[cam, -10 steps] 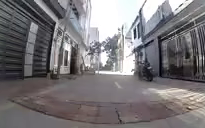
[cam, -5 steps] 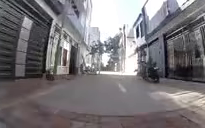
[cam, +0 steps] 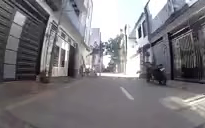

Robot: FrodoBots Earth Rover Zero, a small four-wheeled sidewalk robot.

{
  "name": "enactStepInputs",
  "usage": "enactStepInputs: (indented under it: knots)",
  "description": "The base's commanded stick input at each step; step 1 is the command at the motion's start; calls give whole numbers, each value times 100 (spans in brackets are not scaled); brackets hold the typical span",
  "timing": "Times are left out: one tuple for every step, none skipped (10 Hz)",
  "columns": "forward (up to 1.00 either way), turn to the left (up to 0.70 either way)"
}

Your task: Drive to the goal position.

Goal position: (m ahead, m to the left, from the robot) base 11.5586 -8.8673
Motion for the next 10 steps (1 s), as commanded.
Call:
enactStepInputs:
  knots:
    - [100,0]
    - [100,-2]
    - [100,-8]
    - [100,-15]
    - [100,-21]
    - [100,-26]
    - [100,-13]
    - [100,0]
    - [100,0]
    - [100,0]
